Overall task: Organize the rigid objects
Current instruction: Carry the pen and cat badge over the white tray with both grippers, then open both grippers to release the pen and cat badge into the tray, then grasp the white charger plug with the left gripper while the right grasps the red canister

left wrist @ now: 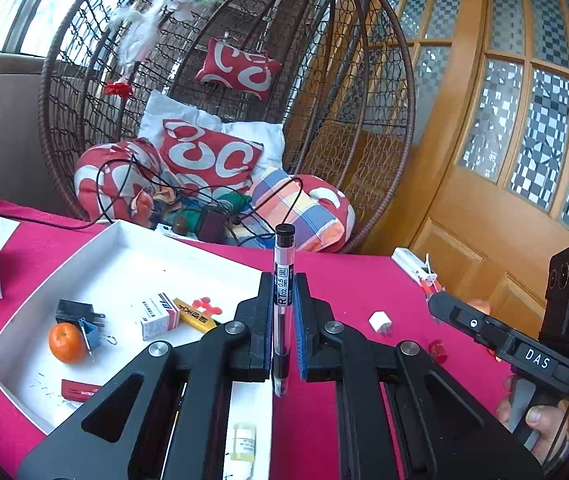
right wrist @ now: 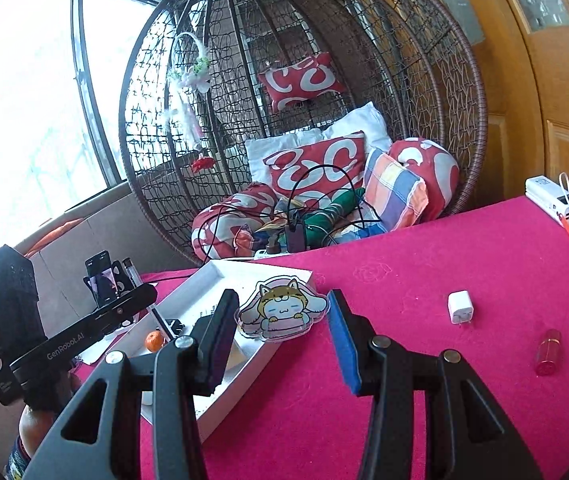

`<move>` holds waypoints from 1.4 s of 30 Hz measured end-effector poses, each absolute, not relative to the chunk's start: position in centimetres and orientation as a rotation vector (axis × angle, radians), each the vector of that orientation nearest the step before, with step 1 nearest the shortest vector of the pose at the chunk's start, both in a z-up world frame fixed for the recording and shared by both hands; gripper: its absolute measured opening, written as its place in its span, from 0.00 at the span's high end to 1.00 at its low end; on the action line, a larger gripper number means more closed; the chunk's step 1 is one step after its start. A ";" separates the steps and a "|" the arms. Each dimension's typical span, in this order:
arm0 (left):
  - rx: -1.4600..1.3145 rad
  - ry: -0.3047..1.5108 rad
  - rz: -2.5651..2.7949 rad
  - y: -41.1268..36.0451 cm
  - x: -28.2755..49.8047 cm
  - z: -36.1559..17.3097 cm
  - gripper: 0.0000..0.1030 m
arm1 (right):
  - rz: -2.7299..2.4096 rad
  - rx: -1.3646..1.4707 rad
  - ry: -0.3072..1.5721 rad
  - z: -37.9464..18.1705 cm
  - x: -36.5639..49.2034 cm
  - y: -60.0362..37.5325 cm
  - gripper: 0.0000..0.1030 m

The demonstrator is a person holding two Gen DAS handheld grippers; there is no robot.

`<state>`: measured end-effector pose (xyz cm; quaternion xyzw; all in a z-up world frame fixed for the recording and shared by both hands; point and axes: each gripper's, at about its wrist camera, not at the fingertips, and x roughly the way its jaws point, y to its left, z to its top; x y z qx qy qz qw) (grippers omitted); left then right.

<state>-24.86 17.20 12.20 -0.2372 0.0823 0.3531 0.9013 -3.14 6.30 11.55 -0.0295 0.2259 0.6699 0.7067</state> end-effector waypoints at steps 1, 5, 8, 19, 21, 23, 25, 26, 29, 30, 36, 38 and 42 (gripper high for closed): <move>-0.492 0.163 0.741 17.3 -25.3 12.3 0.92 | 1.496 -0.077 0.497 11.7 -3.6 6.6 0.56; -0.471 0.156 0.812 17.9 -27.0 12.3 0.92 | 1.533 -0.120 0.490 11.9 -5.5 8.2 0.56; -0.442 0.165 0.891 18.3 -28.2 12.1 0.92 | 1.567 -0.158 0.495 11.7 -7.1 9.5 0.56; -0.485 0.237 1.040 21.3 -30.7 9.2 0.92 | 1.663 -0.333 0.567 7.6 -13.1 15.4 0.56; -0.481 0.251 1.060 21.5 -30.8 8.9 0.92 | 1.653 -0.359 0.576 6.7 -13.7 16.3 0.56; -0.484 0.253 1.077 21.7 -31.0 8.6 0.92 | 1.639 -0.380 0.583 5.9 -14.2 17.0 0.55; -0.498 0.254 1.090 22.0 -31.2 8.4 0.87 | 1.620 -0.388 0.584 5.2 -14.2 17.4 0.55; -0.508 0.251 1.095 22.2 -31.4 8.3 0.83 | 1.612 -0.393 0.585 5.0 -14.2 17.5 0.55; -0.534 0.246 1.124 22.3 -31.7 8.1 0.28 | 1.603 -0.404 0.589 4.4 -14.3 17.7 0.43; -0.529 0.239 1.133 22.3 -31.7 8.1 0.10 | 1.601 -0.411 0.584 4.3 -14.3 17.6 0.19; -0.477 0.231 1.168 21.4 -31.2 8.6 0.00 | 1.593 -0.415 0.494 4.4 -14.9 16.3 0.00; -0.466 0.229 1.162 21.0 -31.0 8.9 0.00 | 1.585 -0.408 0.484 4.5 -14.8 15.9 0.00; -0.433 0.224 1.124 19.8 -29.8 9.6 0.00 | 1.563 -0.380 0.476 4.8 -14.0 14.9 0.00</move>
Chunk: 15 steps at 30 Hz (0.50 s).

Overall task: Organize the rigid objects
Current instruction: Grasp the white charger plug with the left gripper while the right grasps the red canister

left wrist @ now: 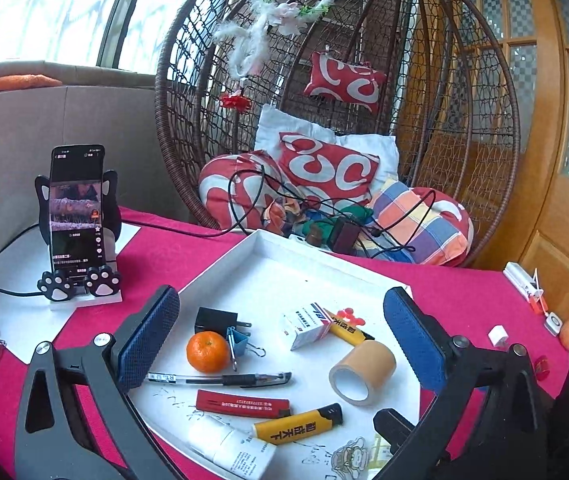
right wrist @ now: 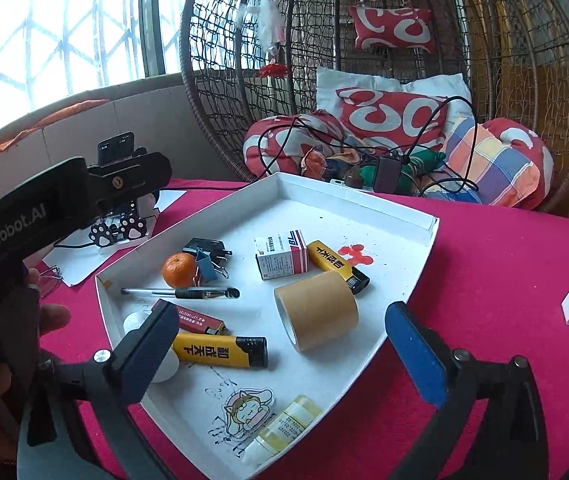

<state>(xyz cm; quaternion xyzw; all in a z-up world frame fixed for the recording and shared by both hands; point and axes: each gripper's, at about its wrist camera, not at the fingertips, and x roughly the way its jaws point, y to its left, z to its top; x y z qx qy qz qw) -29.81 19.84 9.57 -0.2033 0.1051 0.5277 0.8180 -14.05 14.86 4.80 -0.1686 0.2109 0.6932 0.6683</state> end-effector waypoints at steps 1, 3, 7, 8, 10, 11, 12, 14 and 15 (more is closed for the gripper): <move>-0.421 0.222 1.114 19.5 -29.4 9.8 0.00 | 1.554 -0.373 0.476 4.9 -13.7 14.7 0.00; -0.404 0.216 1.089 18.7 -28.6 10.1 0.00 | 1.534 -0.355 0.485 4.9 -12.9 14.3 0.00; -0.385 0.226 1.026 17.3 -26.6 10.4 0.00 | 1.479 -0.325 0.514 4.7 -10.7 13.8 0.00; -0.386 0.231 1.011 17.1 -26.1 10.4 0.00 | 1.464 -0.317 0.524 4.6 -10.1 13.6 0.00; -0.400 0.238 0.976 16.8 -25.2 10.2 0.00 | 1.432 -0.298 0.544 4.4 -8.8 13.3 0.00; -0.413 0.244 0.960 16.7 -24.8 10.1 0.00 | 1.411 -0.288 0.552 4.3 -8.1 13.0 0.00; -0.427 0.252 0.944 16.6 -24.4 9.9 0.00 | 1.387 -0.281 0.558 4.2 -7.3 12.8 0.00; -0.459 0.271 0.915 16.5 -23.4 9.2 0.00 | 1.336 -0.268 0.578 4.0 -5.7 12.4 0.00; -0.474 0.285 0.895 16.3 -22.8 8.8 0.00 | 1.311 -0.260 0.589 3.9 -4.8 12.2 0.00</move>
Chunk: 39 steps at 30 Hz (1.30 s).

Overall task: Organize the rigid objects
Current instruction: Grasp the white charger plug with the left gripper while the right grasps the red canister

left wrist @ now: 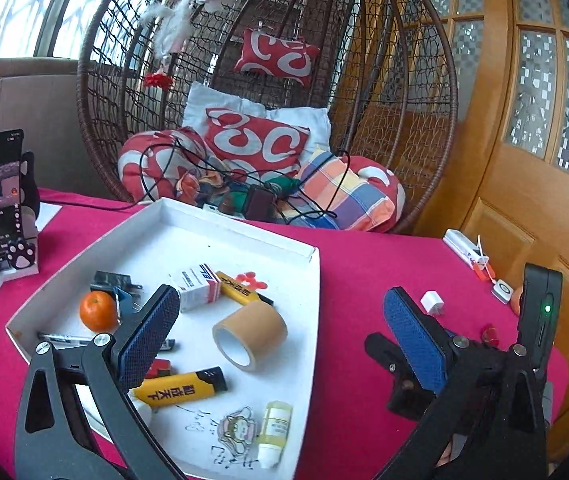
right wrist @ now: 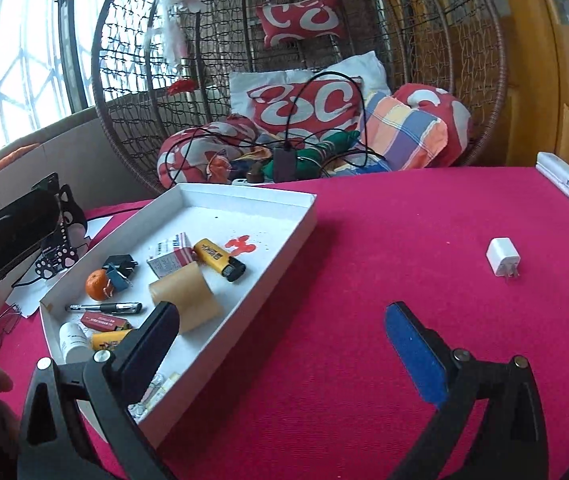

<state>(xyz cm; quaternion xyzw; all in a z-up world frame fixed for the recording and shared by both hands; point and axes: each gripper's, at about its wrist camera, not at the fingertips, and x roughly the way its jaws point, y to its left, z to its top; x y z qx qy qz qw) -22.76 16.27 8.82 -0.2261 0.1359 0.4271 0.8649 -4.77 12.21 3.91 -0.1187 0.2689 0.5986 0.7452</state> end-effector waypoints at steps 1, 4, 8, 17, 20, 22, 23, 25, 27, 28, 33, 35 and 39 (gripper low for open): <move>-0.490 0.304 0.868 16.1 -22.1 8.4 0.00 | 1.287 -0.252 0.596 3.8 -3.9 12.0 0.00; -0.519 0.364 0.778 15.3 -19.7 7.1 0.00 | 1.207 -0.238 0.597 3.8 -0.7 10.8 0.00; -0.492 0.440 0.697 13.8 -16.4 5.8 0.00 | 1.060 -0.200 0.611 3.9 5.0 8.1 0.00; -0.433 0.570 0.584 12.3 -10.8 4.6 0.00 | 0.820 -0.257 0.643 3.9 13.1 4.4 0.00; -0.427 0.588 0.594 13.6 -8.5 5.1 0.00 | 0.856 -0.325 0.733 1.8 14.1 5.2 0.07; -0.450 0.620 0.583 14.7 -6.4 5.2 0.00 | 0.866 -0.363 0.782 1.0 14.3 6.0 0.25; -0.460 0.638 0.569 15.1 -5.2 5.1 0.00 | 0.874 -0.370 0.763 1.2 14.2 6.1 0.33; -0.473 0.662 0.555 15.7 -2.9 4.9 0.00 | 0.892 -0.426 0.739 1.3 13.9 6.3 0.67; -0.488 0.684 0.547 16.0 -0.5 4.3 0.00 | 0.928 -0.410 0.745 1.3 14.4 5.6 0.73; -0.496 0.696 0.544 16.2 0.7 4.0 0.00 | 0.941 -0.391 0.751 1.2 14.8 5.0 0.73; -0.526 0.764 0.582 17.8 6.6 2.1 0.02 | 1.000 -0.204 0.830 1.3 17.0 2.5 0.73; -0.486 0.765 0.603 17.8 8.3 2.0 0.09 | 1.010 -0.183 0.838 1.3 16.8 2.3 0.73; -0.427 0.792 0.643 17.7 10.8 1.3 0.27 | 1.031 -0.158 0.852 1.3 16.9 2.3 0.73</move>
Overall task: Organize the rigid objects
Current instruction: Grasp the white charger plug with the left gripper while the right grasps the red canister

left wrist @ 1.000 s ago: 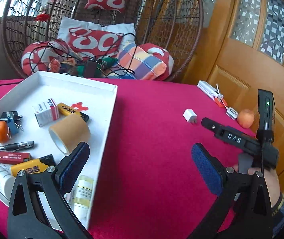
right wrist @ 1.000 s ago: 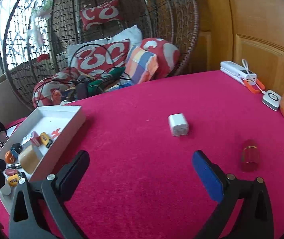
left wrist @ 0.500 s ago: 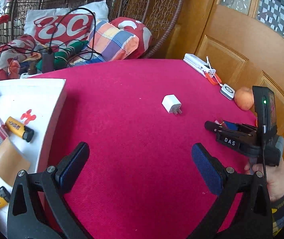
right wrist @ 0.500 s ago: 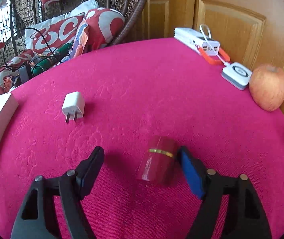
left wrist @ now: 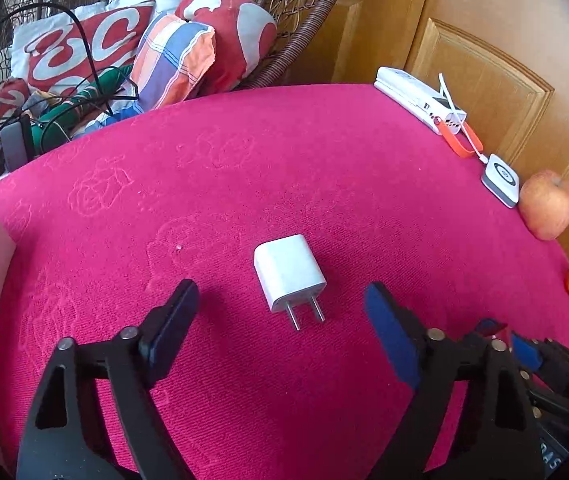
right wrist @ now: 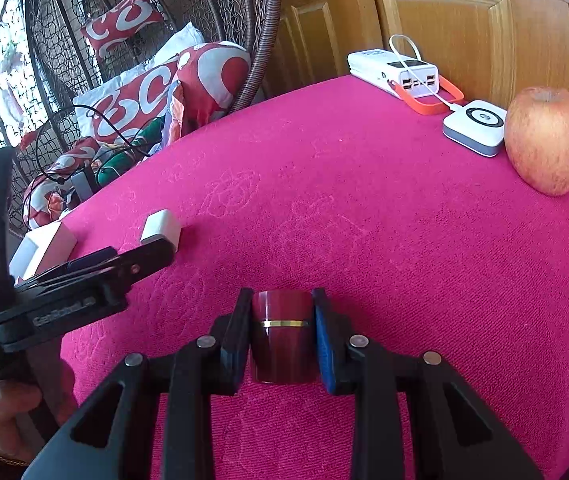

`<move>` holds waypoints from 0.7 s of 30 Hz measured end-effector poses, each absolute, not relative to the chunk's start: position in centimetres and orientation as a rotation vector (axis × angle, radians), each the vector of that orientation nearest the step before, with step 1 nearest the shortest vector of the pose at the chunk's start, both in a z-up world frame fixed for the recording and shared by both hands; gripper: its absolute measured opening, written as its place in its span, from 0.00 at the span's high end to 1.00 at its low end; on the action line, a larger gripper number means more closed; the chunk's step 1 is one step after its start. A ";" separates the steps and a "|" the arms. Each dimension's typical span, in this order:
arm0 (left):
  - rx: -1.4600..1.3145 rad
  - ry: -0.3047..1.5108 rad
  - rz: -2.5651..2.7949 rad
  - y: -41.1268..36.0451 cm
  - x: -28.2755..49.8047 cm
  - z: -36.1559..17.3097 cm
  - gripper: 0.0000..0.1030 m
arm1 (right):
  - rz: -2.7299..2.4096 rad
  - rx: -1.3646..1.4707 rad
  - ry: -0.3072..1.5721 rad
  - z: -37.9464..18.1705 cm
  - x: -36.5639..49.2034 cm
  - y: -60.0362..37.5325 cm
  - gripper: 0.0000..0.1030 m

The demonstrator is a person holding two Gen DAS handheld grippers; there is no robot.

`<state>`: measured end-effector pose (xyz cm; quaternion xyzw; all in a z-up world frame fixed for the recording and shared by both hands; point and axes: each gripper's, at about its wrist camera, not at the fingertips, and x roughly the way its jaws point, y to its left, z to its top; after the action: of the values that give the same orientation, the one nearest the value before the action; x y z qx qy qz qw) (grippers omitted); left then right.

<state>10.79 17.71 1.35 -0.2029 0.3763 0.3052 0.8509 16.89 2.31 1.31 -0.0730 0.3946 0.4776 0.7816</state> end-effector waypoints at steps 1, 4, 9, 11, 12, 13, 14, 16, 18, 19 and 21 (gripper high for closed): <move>-0.404 0.794 0.668 17.7 11.1 1.3 0.27 | 1.037 -0.148 0.858 1.3 17.1 2.3 0.73; -0.359 0.813 0.698 17.8 11.8 1.2 0.55 | 1.047 -0.125 0.869 1.2 17.5 2.2 0.73; -0.356 0.795 0.678 17.9 10.9 1.3 0.74 | 1.039 -0.141 0.862 1.2 17.2 2.2 0.73; -0.369 0.781 0.684 17.9 10.2 1.4 0.74 | 1.040 -0.140 0.862 1.2 17.4 2.2 0.73; -0.371 0.774 0.684 17.9 9.9 1.5 0.74 | 1.042 -0.136 0.863 1.2 17.5 2.2 0.73; -0.369 0.765 0.684 17.7 9.6 1.7 0.74 | 1.042 -0.133 0.864 1.2 17.5 2.2 0.73; -0.359 0.758 0.685 17.4 9.4 1.8 0.74 | 1.040 -0.132 0.864 1.2 17.5 2.2 0.73; -0.341 0.741 0.682 16.8 8.7 2.3 0.74 | 1.031 -0.138 0.858 1.3 17.4 2.2 0.73; -0.331 0.720 0.672 16.2 7.9 2.9 0.74 | 1.024 -0.149 0.852 1.3 17.3 2.4 0.73; -0.321 0.709 0.670 15.8 7.5 3.3 0.74 | 1.021 -0.155 0.847 1.4 17.3 2.4 0.73; -0.302 0.685 0.664 14.9 6.7 4.0 0.74 | 1.014 -0.162 0.836 1.5 17.2 2.4 0.73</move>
<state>6.68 14.93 3.99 -0.1448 0.3285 0.3182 0.8774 17.22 2.43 1.47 -0.0752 0.3882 0.4706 0.7888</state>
